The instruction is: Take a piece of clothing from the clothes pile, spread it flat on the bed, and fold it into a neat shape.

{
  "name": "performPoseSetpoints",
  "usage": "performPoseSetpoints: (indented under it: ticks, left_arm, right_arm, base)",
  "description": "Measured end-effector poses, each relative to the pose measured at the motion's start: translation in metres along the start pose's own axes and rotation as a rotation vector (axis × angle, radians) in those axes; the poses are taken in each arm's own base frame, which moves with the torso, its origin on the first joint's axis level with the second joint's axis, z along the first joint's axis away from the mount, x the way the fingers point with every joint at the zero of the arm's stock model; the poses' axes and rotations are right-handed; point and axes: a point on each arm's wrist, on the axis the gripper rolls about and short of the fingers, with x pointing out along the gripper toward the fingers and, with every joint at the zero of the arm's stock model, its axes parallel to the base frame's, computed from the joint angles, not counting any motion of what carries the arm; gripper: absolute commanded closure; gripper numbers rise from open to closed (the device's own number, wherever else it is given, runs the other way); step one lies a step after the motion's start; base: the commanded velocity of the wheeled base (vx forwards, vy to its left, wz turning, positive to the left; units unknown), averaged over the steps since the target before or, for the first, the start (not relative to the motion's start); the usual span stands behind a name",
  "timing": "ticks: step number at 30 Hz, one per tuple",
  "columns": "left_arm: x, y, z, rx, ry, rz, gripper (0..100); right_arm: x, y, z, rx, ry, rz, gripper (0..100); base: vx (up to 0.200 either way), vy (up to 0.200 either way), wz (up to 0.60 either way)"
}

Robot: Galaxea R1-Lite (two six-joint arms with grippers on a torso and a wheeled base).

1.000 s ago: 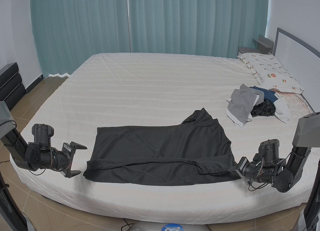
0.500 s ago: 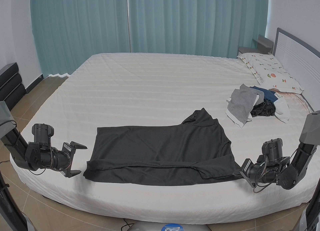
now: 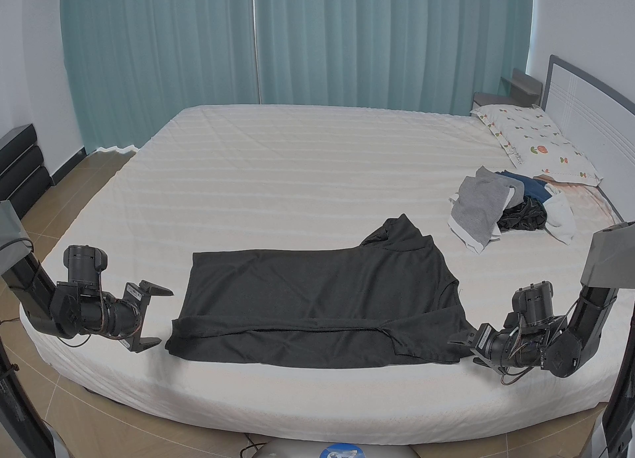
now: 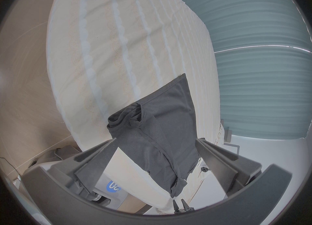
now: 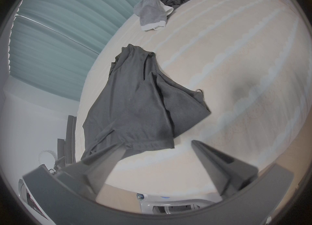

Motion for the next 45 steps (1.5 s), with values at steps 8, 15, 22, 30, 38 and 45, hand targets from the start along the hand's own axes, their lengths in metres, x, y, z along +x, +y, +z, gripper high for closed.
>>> performPoseSetpoints:
  ticks: [8, 15, 22, 30, 38, 45]
  left_arm:
    - [0.0, -0.001, 0.001, -0.001, -0.01, 0.001, 0]
    - [0.002, -0.001, -0.002, 0.008, -0.033, 0.02, 0]
    - [0.011, -0.004, -0.006, 0.019, -0.072, 0.06, 0]
    - [0.014, -0.003, -0.007, 0.022, -0.07, 0.065, 0]
    - [0.015, -0.002, -0.007, 0.023, -0.073, 0.07, 0]
    - [0.015, -0.002, -0.007, 0.028, -0.074, 0.07, 0]
  right_arm:
    - [0.001, -0.001, 0.009, 0.009, -0.063, 0.052, 0]
    - [0.001, -0.004, 0.009, 0.023, -0.061, 0.045, 0]
    - [0.001, -0.005, 0.009, 0.024, -0.06, 0.043, 0]
    - [0.001, -0.004, 0.008, 0.023, -0.057, 0.044, 0]
    - [0.002, -0.004, 0.007, 0.02, -0.055, 0.047, 0]
    - [0.001, -0.003, 0.007, 0.018, -0.057, 0.051, 0]
  base:
    - [0.0, 0.0, 0.0]
    - [0.0, 0.0, 0.0]
    - [0.0, 0.0, 0.0]
    - [0.0, 0.15, 0.0]
    - [0.0, 0.0, 0.0]
    - [0.0, 0.0, 0.0]
